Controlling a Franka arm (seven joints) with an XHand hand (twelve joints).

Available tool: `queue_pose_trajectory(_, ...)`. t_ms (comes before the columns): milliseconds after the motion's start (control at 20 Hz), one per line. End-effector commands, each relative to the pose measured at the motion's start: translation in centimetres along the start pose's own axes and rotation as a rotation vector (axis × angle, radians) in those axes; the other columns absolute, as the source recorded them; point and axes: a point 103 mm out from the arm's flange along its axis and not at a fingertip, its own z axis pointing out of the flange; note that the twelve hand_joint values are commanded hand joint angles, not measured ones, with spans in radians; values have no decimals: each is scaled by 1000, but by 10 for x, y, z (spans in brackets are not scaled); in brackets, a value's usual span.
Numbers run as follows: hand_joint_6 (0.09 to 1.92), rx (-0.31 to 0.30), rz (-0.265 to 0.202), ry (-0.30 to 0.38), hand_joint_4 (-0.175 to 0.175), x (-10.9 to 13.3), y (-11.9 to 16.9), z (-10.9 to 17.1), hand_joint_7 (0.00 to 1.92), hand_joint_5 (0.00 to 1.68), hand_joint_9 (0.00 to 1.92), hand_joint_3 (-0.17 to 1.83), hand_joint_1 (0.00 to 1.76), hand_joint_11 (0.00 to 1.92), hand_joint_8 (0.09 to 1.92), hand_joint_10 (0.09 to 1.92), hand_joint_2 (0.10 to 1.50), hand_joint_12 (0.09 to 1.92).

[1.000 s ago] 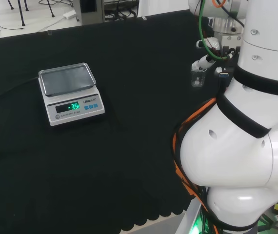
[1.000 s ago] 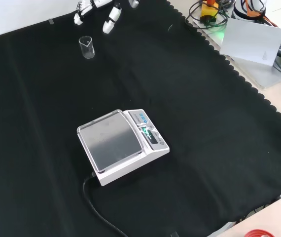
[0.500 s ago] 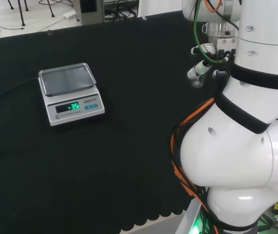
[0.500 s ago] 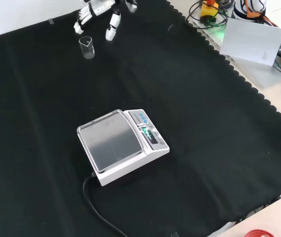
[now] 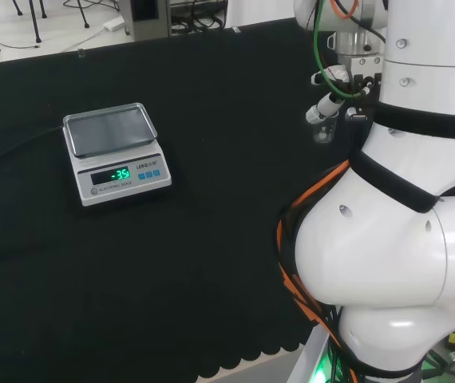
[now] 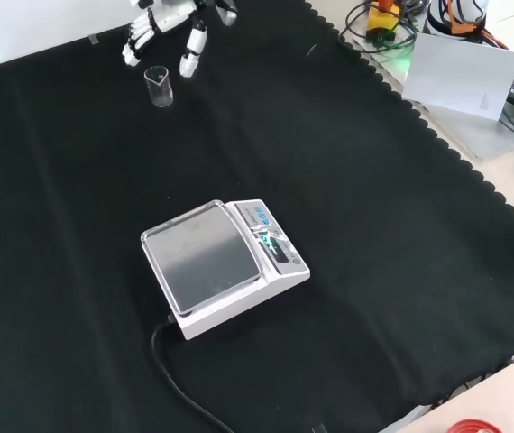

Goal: Pick up the beaker.

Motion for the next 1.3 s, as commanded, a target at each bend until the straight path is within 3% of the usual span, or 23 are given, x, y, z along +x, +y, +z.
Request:
queue_pose_trajectory(50,87,46,3,-13,1,-5,16,11,0,254,28,-175,825,0,521,864,934,1380)
queue_pose_trajectory(700,87,85,4,-6,-6,-11,32,30,0,314,77,-175,864,0,597,873,951,1424)
queue_pose_trajectory(1050,134,80,-8,-1,-63,-8,39,37,112,475,323,-175,937,176,744,884,997,1424)
queue_pose_trajectory(1300,634,74,-8,-5,-84,-5,43,37,172,442,449,-175,997,333,786,866,1035,1378)
